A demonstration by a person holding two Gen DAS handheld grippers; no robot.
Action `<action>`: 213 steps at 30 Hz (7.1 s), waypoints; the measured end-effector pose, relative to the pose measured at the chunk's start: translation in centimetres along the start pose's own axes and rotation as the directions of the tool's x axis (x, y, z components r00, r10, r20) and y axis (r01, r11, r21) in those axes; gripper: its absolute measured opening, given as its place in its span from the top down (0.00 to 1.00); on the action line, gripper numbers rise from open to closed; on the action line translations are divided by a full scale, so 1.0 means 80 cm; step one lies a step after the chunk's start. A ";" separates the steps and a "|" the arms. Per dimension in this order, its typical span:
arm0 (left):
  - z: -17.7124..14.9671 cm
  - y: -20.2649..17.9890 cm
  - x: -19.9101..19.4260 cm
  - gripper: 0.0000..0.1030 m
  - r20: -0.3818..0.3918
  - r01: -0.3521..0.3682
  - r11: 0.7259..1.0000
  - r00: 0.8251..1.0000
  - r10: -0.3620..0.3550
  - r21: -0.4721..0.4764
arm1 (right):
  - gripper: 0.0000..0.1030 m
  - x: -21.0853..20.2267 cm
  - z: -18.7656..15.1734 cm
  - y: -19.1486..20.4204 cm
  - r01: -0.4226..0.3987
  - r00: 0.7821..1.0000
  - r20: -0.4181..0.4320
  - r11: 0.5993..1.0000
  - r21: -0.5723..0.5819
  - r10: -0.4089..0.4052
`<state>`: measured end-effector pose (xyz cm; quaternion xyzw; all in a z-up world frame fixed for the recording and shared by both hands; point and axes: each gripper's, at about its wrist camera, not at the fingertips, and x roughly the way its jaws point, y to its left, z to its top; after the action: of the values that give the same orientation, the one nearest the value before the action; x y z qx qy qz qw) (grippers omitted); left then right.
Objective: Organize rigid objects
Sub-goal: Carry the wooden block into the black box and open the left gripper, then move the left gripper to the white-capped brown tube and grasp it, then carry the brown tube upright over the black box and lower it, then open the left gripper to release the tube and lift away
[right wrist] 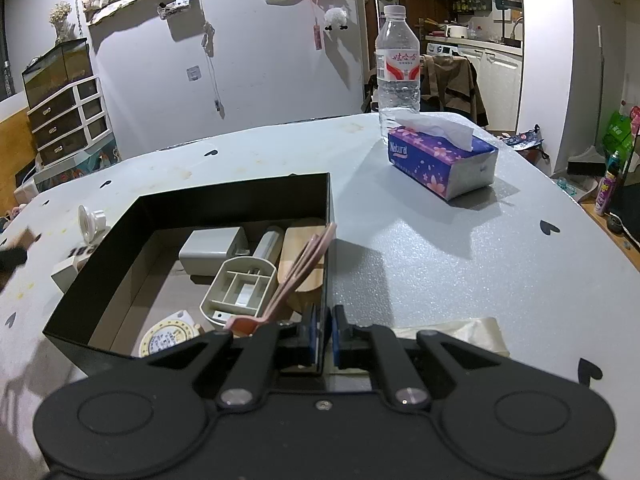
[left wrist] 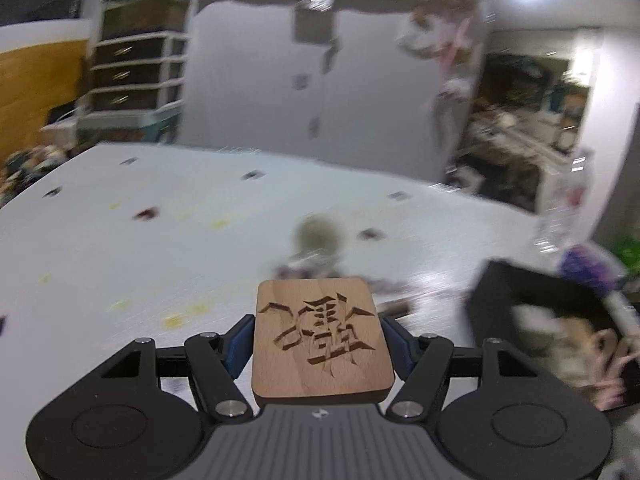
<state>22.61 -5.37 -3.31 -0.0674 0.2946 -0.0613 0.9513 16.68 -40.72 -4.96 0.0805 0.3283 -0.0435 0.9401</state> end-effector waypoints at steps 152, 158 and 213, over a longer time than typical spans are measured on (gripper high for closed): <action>-0.012 0.001 0.075 0.51 -0.169 0.084 0.994 0.983 -0.070 0.073 | 0.93 -0.004 -0.002 0.000 0.001 1.000 0.007 1.000 -0.004 -0.001; -0.003 -0.020 0.100 0.55 -0.168 0.095 0.990 0.983 -0.077 0.103 | 0.93 -0.004 -0.002 0.000 0.000 1.000 0.006 1.000 -0.006 0.000; 0.033 -0.162 0.054 0.46 -0.176 0.324 0.922 0.941 -0.290 0.214 | 0.93 -0.007 -0.002 -0.003 -0.006 1.000 0.008 1.000 -0.002 0.007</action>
<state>26.60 -18.57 -1.41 0.0072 0.3374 -0.2495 0.9077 16.12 -40.88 -4.73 0.0804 0.3241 -0.0405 0.9417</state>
